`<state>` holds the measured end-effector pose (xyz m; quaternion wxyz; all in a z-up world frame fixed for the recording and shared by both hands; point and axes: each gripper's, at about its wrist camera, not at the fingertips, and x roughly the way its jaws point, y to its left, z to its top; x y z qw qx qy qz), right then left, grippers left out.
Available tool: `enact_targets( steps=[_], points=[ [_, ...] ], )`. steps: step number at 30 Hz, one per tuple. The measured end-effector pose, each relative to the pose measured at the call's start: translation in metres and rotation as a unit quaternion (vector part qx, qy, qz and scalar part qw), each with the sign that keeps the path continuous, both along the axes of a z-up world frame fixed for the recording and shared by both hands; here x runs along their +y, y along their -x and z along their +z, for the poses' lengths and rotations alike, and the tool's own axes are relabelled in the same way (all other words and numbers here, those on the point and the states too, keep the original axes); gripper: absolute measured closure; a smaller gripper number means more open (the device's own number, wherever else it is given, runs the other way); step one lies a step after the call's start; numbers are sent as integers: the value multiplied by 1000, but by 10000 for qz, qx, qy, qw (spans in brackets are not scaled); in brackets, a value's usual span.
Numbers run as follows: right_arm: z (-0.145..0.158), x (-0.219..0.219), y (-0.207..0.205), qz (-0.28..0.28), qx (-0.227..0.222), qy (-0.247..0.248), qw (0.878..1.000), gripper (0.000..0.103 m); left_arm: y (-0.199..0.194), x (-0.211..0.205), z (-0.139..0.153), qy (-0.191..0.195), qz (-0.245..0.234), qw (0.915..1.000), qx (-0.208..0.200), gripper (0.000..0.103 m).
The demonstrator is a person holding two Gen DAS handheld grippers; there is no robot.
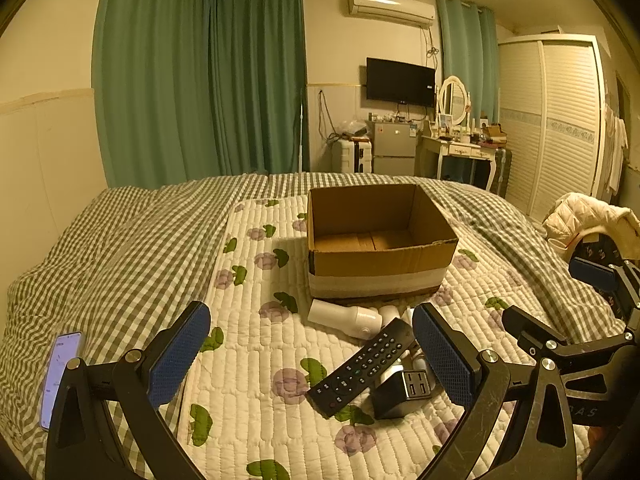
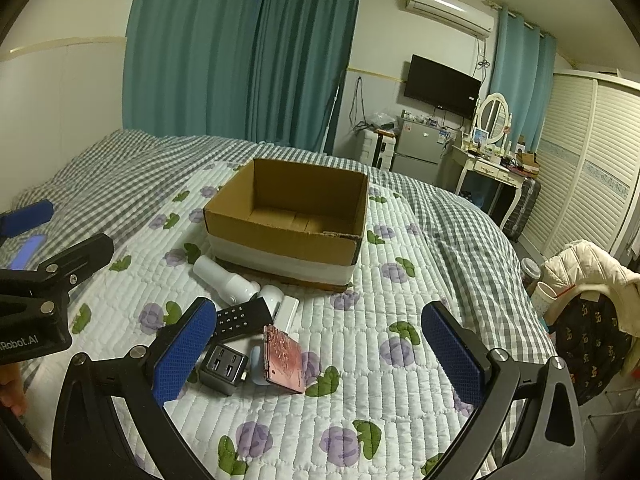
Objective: Organize rigid objects
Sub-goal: 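Grasp the black remote with the left tool while the right tool grasps the pink circuit board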
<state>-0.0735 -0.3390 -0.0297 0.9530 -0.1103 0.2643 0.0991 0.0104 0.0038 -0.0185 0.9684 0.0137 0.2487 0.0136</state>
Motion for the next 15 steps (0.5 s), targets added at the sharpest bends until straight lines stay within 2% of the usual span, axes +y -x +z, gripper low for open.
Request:
enact_targets(
  steps=[8, 15],
  points=[
    [-14, 10, -19, 9, 241, 155, 9996, 0, -17, 9, -16, -10, 195, 9997, 132, 0],
    [-53, 22, -41, 141, 915, 473, 9946, 9, -37, 17, -45, -124, 311, 9983, 477, 0]
  ],
)
